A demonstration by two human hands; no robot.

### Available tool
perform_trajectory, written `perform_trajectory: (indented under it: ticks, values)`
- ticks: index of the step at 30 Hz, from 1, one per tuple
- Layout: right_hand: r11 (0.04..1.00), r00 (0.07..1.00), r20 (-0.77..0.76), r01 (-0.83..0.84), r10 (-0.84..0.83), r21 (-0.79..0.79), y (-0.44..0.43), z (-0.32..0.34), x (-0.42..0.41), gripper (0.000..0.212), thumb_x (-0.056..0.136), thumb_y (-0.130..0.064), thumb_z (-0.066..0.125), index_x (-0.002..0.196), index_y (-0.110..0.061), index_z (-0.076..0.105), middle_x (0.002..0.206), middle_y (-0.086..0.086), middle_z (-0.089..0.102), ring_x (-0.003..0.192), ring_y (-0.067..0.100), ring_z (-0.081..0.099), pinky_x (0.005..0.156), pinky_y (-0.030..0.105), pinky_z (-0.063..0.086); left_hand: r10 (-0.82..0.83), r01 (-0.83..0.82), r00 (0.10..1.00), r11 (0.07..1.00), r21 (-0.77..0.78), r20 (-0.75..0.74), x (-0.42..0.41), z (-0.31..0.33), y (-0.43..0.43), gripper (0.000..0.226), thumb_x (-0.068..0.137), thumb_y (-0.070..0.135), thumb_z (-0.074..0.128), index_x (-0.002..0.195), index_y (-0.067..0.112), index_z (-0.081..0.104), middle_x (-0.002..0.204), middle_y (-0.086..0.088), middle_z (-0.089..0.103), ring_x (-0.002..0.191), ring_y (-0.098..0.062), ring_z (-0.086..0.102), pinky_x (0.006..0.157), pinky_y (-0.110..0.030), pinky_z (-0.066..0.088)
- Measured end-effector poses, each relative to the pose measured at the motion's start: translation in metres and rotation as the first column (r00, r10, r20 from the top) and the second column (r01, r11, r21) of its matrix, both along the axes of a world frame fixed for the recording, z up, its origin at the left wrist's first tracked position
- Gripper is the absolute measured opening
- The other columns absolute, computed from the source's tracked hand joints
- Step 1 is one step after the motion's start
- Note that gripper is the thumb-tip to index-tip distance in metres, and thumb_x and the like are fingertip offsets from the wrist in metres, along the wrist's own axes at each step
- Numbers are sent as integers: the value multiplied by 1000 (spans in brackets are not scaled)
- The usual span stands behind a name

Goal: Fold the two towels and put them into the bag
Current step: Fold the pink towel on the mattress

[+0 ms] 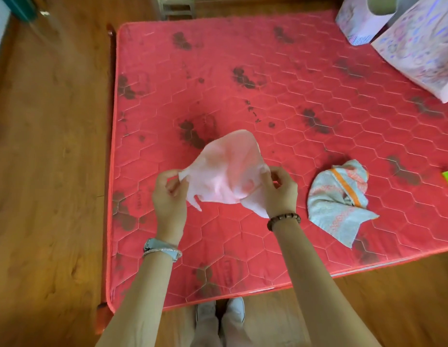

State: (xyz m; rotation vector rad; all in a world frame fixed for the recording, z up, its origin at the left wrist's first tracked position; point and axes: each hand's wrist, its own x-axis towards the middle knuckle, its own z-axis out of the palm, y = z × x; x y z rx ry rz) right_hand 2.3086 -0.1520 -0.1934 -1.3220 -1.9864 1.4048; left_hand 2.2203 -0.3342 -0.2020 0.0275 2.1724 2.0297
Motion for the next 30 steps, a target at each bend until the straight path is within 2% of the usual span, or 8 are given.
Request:
perform_trajectory:
  ticks: [3,7,9,13,18,22,26,30]
  values:
    - [998,1000,-19,-19,18,-67,-5,-15,5,12,93,-27,59,89,-18,65,74,-9,58,66,7,53,61,19,42,-121,122,992,992,-43,31,13,-27,0,33,96,-3,56,108,27,53,75,-21,64,67,-19,59,64,-29,50]
    - [987,999,-14,-40,39,-153,-15,-48,14,12,93,-28,62,93,-17,67,81,-3,64,73,16,62,66,30,55,-278,292,955,939,-180,100,38,-71,-3,25,97,-3,51,107,11,68,98,6,72,88,0,66,79,-25,53]
    - [976,999,-13,-38,36,-213,-22,-63,19,9,94,-22,61,95,-14,65,78,-5,62,69,14,63,59,28,59,-325,357,927,919,-168,188,51,-85,-4,24,98,-2,52,109,7,71,111,1,73,101,6,65,88,-18,51]
    - [945,999,16,-24,31,-327,-37,-88,28,12,94,-16,60,102,-8,64,76,-3,58,67,12,62,58,25,59,-376,430,876,893,-133,303,74,-101,-9,16,94,4,63,109,3,68,107,-11,70,93,7,63,80,-9,47]
    - [932,996,42,-61,82,-357,-49,-99,34,9,93,-21,62,98,-14,65,76,-3,59,71,17,65,63,32,60,-352,405,880,907,-116,318,81,-114,-18,18,88,14,73,98,1,68,94,-24,67,93,-26,67,83,-35,53]
    - [932,995,59,-59,86,-357,-49,-97,36,10,92,-21,63,99,-15,65,76,-3,60,71,16,65,67,37,61,-281,322,903,943,-79,325,79,-105,-18,11,87,0,72,97,-3,74,93,-13,76,88,-10,70,80,-18,52]
    - [935,994,75,-42,73,-352,-47,-93,35,9,89,-23,66,95,-16,65,73,-1,61,71,17,66,69,44,61,-281,301,906,954,-14,316,71,-83,-16,13,86,-2,71,97,-8,74,96,-15,77,89,-7,72,80,-14,51]
    - [923,998,35,-31,48,-384,-47,-82,33,9,89,-17,66,93,-12,62,69,-1,57,64,11,63,65,38,61,-344,358,901,934,-6,265,63,-70,-18,10,88,-5,68,95,-8,73,97,-18,76,91,-6,70,81,-15,51]
